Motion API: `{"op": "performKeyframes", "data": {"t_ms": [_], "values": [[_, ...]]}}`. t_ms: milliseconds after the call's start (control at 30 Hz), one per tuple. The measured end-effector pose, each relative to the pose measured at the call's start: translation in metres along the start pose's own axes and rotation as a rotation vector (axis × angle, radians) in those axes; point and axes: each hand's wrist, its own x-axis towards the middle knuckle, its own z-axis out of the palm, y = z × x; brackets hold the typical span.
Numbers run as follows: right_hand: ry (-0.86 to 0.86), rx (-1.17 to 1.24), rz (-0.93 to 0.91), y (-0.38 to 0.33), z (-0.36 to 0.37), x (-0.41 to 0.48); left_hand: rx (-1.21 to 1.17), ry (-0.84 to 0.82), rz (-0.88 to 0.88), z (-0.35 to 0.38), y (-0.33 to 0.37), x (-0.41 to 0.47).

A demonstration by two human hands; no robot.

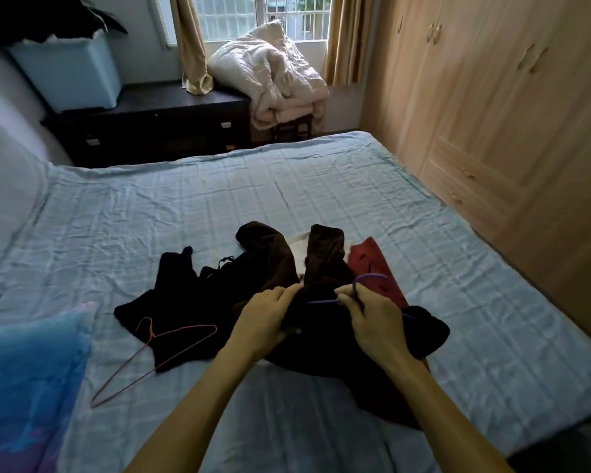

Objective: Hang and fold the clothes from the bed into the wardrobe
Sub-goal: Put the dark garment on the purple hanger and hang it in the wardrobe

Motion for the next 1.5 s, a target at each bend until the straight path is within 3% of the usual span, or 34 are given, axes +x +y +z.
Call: {"op": "performKeyframes", "data": {"t_ms": [133,267,367,500,667,767,900,967,1133,1267,1500], "values": [[-0.030,0.096,-0.111,0.003,-0.008,0.011,-0.023,0.195,-0.087,0.002,0.002,0.023],[-0.009,0.108,-0.155,0.019,-0.029,0.026,-0.067,0.274,-0.122,-0.005,0.010,0.042],[0.070,-0.055,-0.191,0.054,-0.044,0.032,-0.100,0.341,-0.178,-0.012,0.011,0.052],[0.090,-0.224,-0.084,0.097,-0.058,0.031,-0.132,0.446,-0.191,-0.023,0.008,0.057],[0.155,0.039,0.026,0.097,-0.068,0.047,-0.135,0.460,-0.201,-0.033,0.005,0.066],[0.107,0.022,0.040,0.101,-0.072,0.061,-0.138,0.502,-0.208,-0.037,0.000,0.067],[0.060,0.230,0.119,0.098,-0.078,0.071,-0.158,0.583,-0.279,-0.045,-0.007,0.067],[0.026,0.168,0.076,0.098,-0.075,0.078,-0.154,0.597,-0.312,-0.048,-0.012,0.067],[0.139,-0.062,-0.171,0.085,-0.067,0.105,-0.166,0.609,-0.350,-0.053,-0.016,0.069],[0.191,-0.084,-0.260,0.062,-0.072,0.117,-0.189,0.642,-0.346,-0.059,-0.017,0.074],[0.137,-0.083,-0.396,0.012,-0.082,0.143,-0.227,0.679,-0.258,-0.090,-0.015,0.091]]}}
